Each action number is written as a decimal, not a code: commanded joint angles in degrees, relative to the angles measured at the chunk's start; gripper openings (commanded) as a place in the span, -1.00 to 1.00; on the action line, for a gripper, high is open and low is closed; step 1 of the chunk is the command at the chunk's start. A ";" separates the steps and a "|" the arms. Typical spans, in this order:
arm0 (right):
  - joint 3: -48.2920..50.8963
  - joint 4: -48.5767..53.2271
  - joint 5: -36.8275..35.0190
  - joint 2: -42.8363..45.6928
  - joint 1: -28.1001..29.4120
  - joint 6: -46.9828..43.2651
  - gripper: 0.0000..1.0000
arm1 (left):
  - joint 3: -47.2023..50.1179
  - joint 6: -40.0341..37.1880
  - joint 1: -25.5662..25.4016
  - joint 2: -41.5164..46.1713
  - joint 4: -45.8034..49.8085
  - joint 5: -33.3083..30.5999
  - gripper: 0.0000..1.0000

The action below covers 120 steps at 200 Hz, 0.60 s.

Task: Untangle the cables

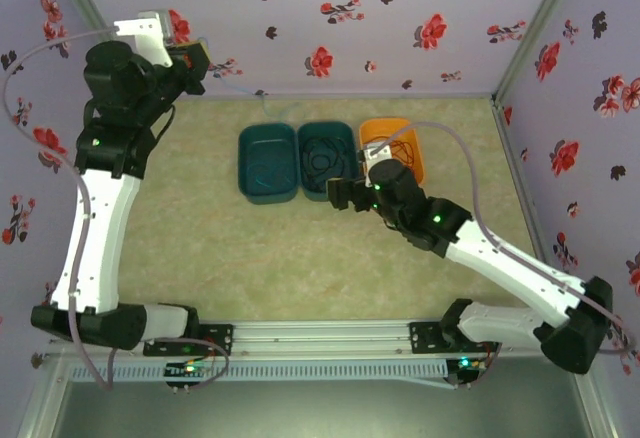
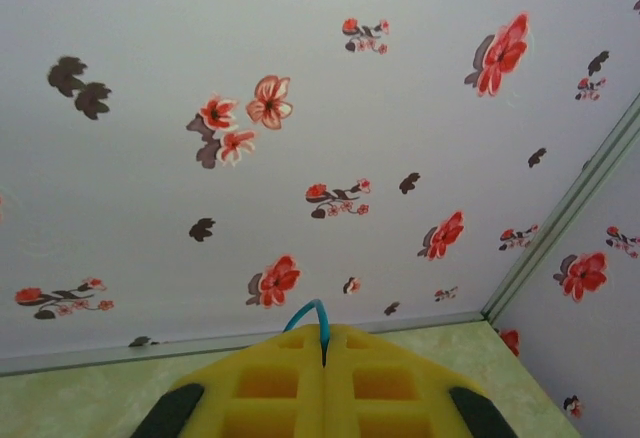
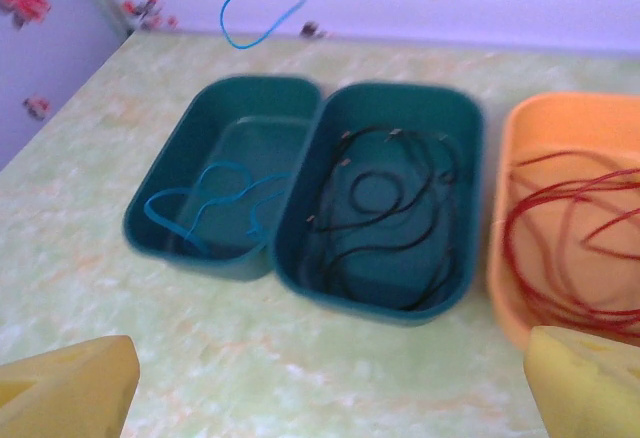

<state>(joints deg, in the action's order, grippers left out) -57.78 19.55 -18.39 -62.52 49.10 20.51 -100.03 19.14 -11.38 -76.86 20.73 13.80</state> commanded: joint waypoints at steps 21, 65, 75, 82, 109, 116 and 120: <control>1.44 1.97 -11.34 4.16 -0.41 -1.95 0.99 | -0.01 1.77 -0.16 -4.82 -5.31 5.13 -1.00; 1.37 0.88 -12.47 4.14 -0.41 -3.10 0.99 | 5.32 2.84 -1.42 -7.21 -5.64 8.86 -1.00; 1.17 0.69 -12.63 4.05 -0.41 -3.33 0.99 | 7.39 2.68 -1.97 -7.39 -5.70 8.91 -1.00; 1.02 0.56 -12.63 3.94 -0.44 -3.50 0.99 | 8.83 2.66 -2.32 -7.51 -5.71 8.96 -1.00; 0.42 0.30 -12.79 3.77 -0.41 -4.08 0.99 | 13.07 2.58 -3.12 -7.77 -5.71 9.00 -1.00; 0.21 0.44 -12.80 3.84 -0.45 -4.14 0.98 | 13.52 2.50 -3.16 -7.86 -5.58 8.98 -1.00; 0.14 0.47 -12.81 3.90 -0.42 -4.21 0.99 | 13.56 2.44 -3.21 -7.94 -5.43 8.96 -1.00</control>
<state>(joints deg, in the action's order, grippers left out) -56.88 20.56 -29.06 -58.63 48.99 17.76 -88.16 21.06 -14.15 -84.12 16.67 21.32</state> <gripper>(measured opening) 0.993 0.049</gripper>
